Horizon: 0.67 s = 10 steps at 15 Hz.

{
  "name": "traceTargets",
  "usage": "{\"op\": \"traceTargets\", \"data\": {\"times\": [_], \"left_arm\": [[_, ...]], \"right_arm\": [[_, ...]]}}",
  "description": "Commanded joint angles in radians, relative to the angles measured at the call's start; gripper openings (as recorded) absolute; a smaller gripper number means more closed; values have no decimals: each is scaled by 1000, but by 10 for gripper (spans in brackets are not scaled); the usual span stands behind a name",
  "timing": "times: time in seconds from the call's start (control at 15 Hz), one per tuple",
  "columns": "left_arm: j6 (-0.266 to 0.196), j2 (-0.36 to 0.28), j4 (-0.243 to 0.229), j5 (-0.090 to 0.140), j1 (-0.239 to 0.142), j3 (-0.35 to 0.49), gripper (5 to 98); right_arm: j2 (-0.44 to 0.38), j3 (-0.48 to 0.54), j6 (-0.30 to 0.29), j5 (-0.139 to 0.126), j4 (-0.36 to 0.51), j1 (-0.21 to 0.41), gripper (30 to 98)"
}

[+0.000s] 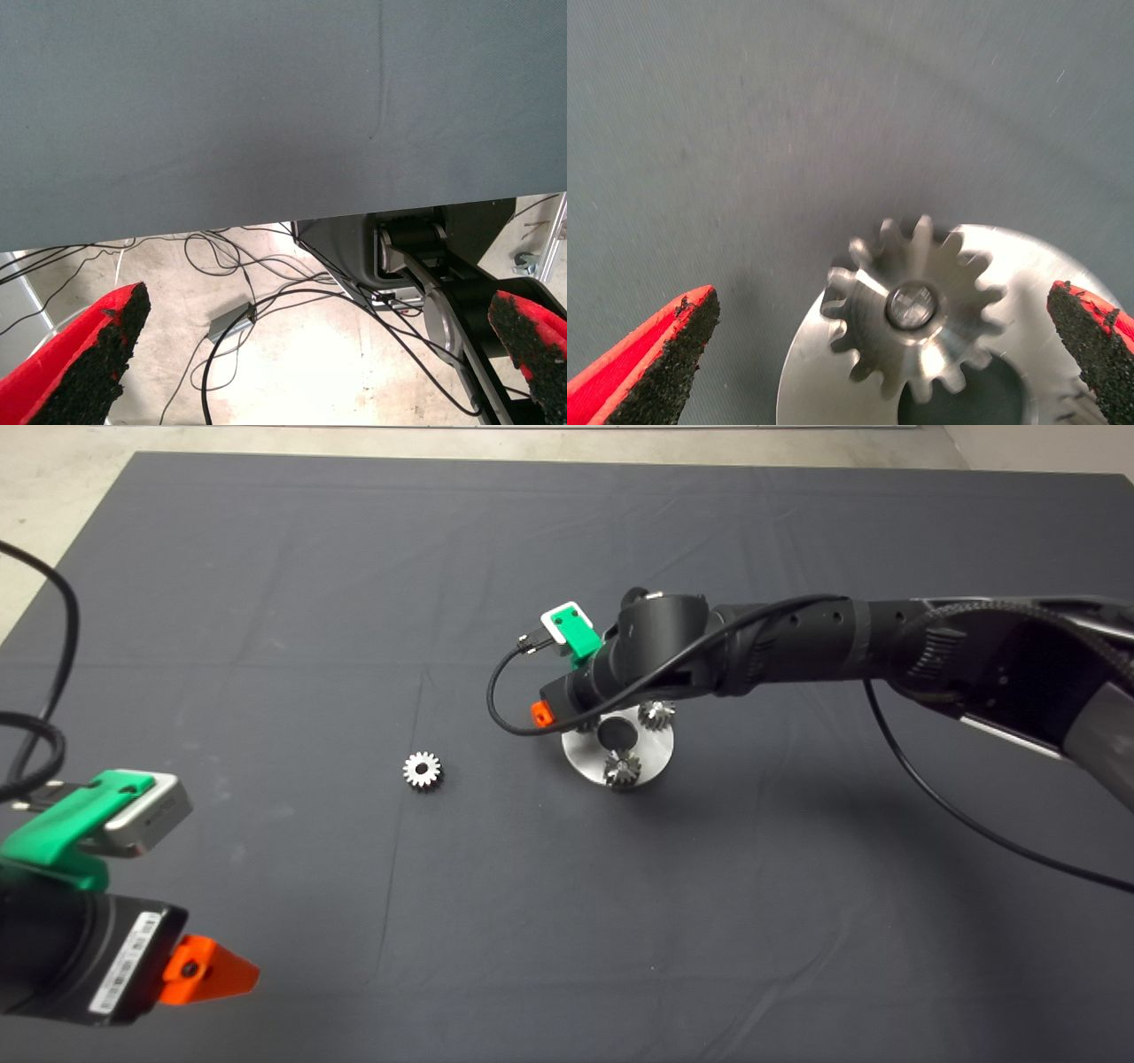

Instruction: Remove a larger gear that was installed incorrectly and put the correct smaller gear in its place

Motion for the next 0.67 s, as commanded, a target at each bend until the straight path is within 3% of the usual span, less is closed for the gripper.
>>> {"op": "traceTargets", "data": {"times": [0.0,0.4,0.6], "left_arm": [[-3,-1,5,16,-7,19,982],[-3,-1,5,16,-7,21,982],[-3,-1,5,16,-7,21,982]], "right_arm": [[-4,1,23,0,-32,15,979],[-4,-1,38,0,-34,8,948],[-4,-15,42,0,-40,-5,901]]}}
